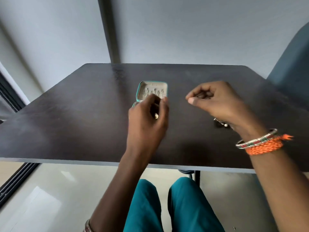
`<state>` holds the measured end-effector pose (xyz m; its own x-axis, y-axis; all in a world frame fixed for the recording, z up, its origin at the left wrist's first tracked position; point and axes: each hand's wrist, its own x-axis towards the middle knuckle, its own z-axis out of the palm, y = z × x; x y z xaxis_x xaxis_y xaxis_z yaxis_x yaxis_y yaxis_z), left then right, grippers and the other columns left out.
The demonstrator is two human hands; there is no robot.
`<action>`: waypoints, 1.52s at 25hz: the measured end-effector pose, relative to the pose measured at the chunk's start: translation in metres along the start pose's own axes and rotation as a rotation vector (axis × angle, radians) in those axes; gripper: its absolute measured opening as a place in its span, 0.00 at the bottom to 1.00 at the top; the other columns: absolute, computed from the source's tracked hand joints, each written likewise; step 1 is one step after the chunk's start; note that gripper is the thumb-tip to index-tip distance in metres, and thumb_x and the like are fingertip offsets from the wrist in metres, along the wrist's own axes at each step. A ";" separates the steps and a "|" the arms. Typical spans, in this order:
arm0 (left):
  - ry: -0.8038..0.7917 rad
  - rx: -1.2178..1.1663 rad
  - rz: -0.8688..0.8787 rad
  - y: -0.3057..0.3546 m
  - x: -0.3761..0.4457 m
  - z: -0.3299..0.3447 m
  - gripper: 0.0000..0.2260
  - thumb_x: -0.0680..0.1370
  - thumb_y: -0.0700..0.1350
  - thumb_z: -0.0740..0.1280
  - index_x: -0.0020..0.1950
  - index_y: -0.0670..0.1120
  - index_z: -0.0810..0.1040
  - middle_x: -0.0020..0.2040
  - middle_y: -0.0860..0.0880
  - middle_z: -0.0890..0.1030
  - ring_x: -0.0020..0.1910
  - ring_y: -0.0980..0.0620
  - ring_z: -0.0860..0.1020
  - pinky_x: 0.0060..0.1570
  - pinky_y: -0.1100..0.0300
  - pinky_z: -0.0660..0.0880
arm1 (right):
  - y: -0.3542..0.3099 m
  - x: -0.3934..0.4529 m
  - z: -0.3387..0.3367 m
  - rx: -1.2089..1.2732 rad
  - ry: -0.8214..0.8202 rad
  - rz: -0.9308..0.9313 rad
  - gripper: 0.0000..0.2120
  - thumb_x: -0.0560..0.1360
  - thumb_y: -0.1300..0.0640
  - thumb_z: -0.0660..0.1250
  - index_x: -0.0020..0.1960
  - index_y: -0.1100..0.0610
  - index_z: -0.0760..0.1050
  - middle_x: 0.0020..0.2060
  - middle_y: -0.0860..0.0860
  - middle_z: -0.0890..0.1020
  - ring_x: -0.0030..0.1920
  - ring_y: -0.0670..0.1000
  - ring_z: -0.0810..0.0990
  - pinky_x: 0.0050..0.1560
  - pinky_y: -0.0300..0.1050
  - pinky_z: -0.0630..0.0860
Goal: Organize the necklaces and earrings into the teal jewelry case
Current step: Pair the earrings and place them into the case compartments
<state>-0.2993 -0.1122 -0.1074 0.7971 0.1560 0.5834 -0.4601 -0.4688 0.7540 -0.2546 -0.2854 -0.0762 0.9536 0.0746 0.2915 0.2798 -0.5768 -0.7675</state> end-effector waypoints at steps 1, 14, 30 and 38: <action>-0.067 -0.070 -0.013 0.011 0.000 0.011 0.15 0.79 0.47 0.63 0.37 0.40 0.76 0.29 0.46 0.77 0.27 0.54 0.71 0.28 0.58 0.66 | 0.011 -0.005 -0.017 0.004 0.039 0.034 0.06 0.71 0.60 0.72 0.37 0.50 0.81 0.36 0.51 0.83 0.37 0.45 0.77 0.43 0.44 0.74; -0.470 0.438 -0.268 0.023 0.022 0.142 0.22 0.78 0.62 0.55 0.47 0.44 0.77 0.50 0.44 0.80 0.52 0.40 0.77 0.43 0.55 0.67 | 0.103 -0.013 -0.070 -0.157 0.135 0.244 0.07 0.72 0.57 0.71 0.36 0.50 0.80 0.30 0.45 0.79 0.35 0.44 0.76 0.40 0.39 0.75; -0.524 -0.428 -0.309 0.033 0.001 0.099 0.04 0.75 0.33 0.67 0.47 0.39 0.80 0.38 0.44 0.80 0.34 0.58 0.78 0.40 0.66 0.78 | 0.059 -0.050 -0.062 0.339 0.057 0.189 0.06 0.73 0.65 0.69 0.43 0.55 0.78 0.35 0.50 0.82 0.37 0.47 0.81 0.37 0.40 0.78; -0.583 -0.547 -0.317 0.069 -0.032 0.009 0.07 0.75 0.35 0.65 0.49 0.42 0.81 0.43 0.46 0.84 0.40 0.51 0.82 0.42 0.62 0.80 | -0.006 -0.108 -0.054 0.551 -0.033 0.098 0.08 0.73 0.66 0.68 0.50 0.58 0.81 0.41 0.52 0.86 0.41 0.48 0.84 0.39 0.39 0.81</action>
<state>-0.3530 -0.1576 -0.0764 0.9246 -0.3332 0.1848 -0.1856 0.0298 0.9822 -0.3655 -0.3338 -0.0719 0.9786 0.0729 0.1923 0.1974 -0.0722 -0.9776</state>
